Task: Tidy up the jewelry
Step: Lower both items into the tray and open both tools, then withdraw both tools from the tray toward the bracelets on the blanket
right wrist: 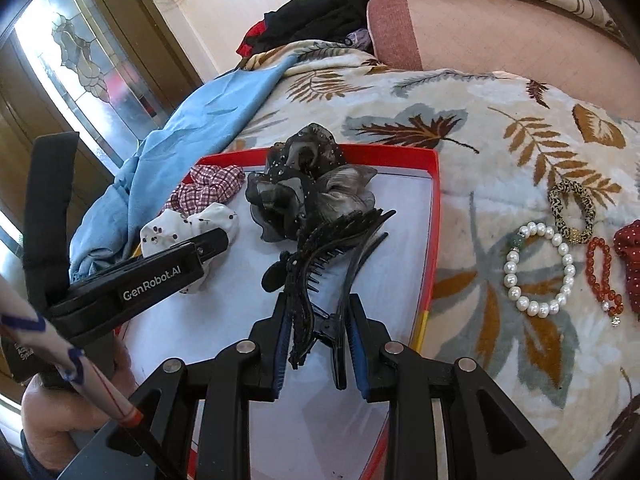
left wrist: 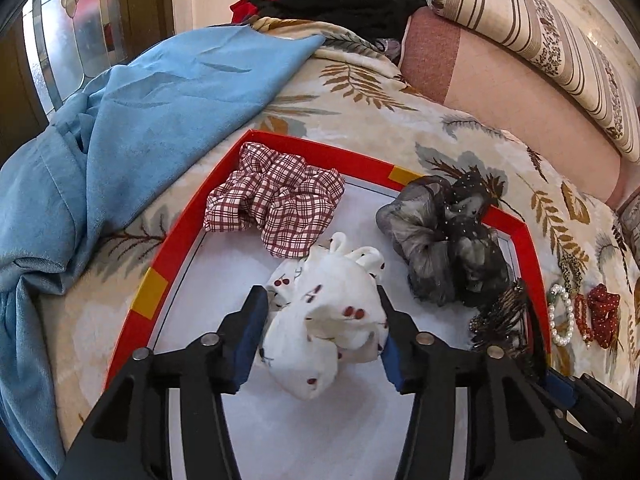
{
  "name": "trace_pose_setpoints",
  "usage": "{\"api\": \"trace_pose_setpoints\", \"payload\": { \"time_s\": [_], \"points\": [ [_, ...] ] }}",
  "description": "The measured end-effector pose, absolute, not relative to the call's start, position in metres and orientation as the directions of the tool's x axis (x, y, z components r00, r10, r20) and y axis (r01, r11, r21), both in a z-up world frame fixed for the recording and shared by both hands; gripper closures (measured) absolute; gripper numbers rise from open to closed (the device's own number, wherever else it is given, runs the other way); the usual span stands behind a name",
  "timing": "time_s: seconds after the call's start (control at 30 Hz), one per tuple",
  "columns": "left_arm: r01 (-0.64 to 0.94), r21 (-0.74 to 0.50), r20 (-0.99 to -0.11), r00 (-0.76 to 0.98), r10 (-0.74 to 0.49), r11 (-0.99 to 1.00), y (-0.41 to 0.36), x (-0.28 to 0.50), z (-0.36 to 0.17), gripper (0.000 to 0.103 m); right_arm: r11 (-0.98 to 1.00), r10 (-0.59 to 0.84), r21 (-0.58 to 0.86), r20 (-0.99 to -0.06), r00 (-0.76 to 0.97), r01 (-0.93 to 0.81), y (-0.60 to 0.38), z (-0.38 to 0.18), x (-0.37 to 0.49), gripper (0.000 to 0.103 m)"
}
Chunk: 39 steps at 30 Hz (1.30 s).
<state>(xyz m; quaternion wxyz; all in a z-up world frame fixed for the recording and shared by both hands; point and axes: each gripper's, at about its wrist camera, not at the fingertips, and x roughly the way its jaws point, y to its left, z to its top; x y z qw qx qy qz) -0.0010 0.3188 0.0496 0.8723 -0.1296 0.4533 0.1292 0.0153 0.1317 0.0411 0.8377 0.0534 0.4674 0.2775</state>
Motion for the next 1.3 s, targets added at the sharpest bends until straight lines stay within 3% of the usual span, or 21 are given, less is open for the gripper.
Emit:
{"api": "trace_pose_setpoints", "payload": {
  "time_s": [0.13, 0.5, 0.77, 1.03, 1.3],
  "points": [
    [-0.343, -0.116, -0.821, 0.561, 0.105, 0.932, 0.319, -0.003, 0.051, 0.042, 0.840, 0.520, 0.349, -0.736, 0.433, -0.417, 0.127, 0.050, 0.010, 0.054],
    [-0.332, -0.150, -0.763, 0.638, 0.104, 0.931, 0.314, -0.011, 0.069, 0.039, 0.823, 0.560, 0.394, -0.683, 0.469, -0.410, 0.098, 0.078, -0.011, 0.053],
    [-0.325, -0.191, -0.644, 0.754, 0.132, 0.926, 0.298, -0.034, 0.098, 0.039, 0.832, 0.554, 0.429, -0.643, 0.528, -0.351, 0.029, 0.097, -0.033, 0.051],
    [-0.215, -0.161, -0.525, 0.845, 0.101, 0.963, 0.224, -0.070, 0.127, 0.038, 0.873, 0.476, 0.415, -0.609, 0.634, -0.255, -0.078, 0.115, -0.060, 0.050],
    [-0.063, -0.143, -0.555, 0.832, -0.027, 0.988, 0.120, -0.106, 0.124, 0.037, 0.896, 0.398, 0.416, -0.595, 0.698, -0.156, -0.160, 0.107, -0.089, 0.050]
  ]
}}
